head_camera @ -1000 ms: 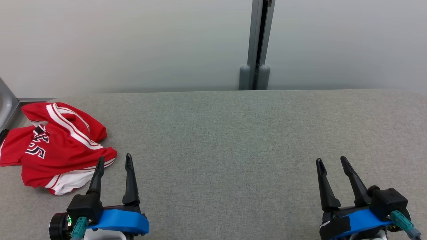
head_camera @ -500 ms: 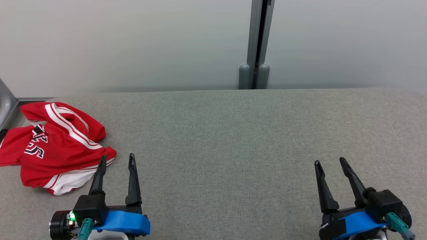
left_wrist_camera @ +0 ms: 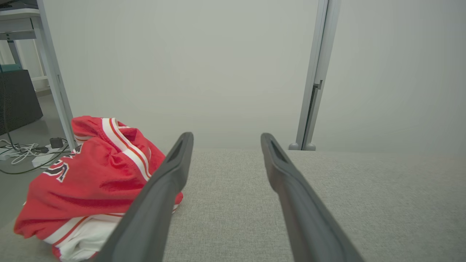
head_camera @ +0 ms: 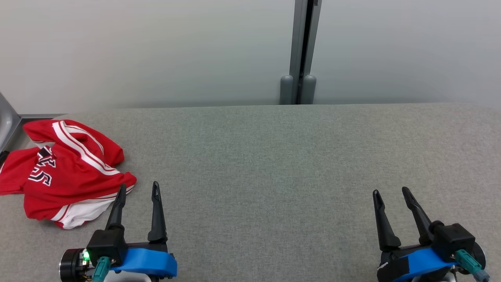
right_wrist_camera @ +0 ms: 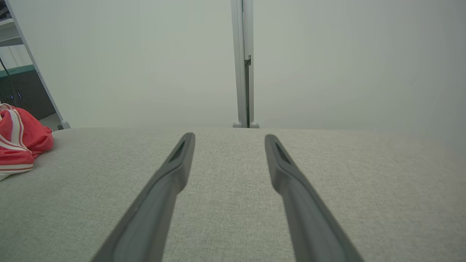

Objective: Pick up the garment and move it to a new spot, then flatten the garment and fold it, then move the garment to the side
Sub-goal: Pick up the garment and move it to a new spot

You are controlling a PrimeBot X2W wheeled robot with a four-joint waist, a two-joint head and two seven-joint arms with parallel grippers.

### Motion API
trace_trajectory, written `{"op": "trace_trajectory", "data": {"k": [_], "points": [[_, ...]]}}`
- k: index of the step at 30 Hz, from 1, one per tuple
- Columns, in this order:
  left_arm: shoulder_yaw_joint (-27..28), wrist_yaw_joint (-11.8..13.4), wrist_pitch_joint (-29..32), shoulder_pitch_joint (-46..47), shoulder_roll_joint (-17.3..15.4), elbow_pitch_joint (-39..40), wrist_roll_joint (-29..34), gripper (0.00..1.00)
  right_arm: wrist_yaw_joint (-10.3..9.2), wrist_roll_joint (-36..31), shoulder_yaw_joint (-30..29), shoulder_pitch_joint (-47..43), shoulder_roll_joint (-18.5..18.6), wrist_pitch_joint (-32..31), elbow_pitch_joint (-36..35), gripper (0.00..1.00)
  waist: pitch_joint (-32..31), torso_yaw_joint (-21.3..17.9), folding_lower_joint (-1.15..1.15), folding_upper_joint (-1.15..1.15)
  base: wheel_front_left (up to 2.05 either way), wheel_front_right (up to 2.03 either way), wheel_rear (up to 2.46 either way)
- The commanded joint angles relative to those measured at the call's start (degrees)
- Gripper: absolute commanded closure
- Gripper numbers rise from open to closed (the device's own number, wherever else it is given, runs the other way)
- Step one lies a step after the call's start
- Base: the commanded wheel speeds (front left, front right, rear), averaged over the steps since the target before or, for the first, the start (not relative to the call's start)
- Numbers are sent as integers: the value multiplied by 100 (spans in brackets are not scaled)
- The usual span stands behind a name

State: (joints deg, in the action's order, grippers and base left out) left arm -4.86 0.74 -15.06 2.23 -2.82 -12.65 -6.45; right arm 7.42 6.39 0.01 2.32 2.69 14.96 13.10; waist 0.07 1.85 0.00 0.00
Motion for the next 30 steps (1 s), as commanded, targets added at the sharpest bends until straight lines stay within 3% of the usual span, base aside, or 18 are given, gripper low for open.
{"op": "trace_trajectory", "data": {"k": [1,14,30], "points": [[-22,35,-18,22,-11,-18,3,0,13,33,-4,39,36,14,8,0,4,11,0,0,0,0,0],[111,15,-17,133,-33,-54,39,0,13,39,42,99,34,16,29,0,74,293,0,0,0,0,0],[225,36,-17,174,-85,-83,71,0,13,-47,37,74,34,17,25,0,209,1487,0,0,0,0,0]]}}
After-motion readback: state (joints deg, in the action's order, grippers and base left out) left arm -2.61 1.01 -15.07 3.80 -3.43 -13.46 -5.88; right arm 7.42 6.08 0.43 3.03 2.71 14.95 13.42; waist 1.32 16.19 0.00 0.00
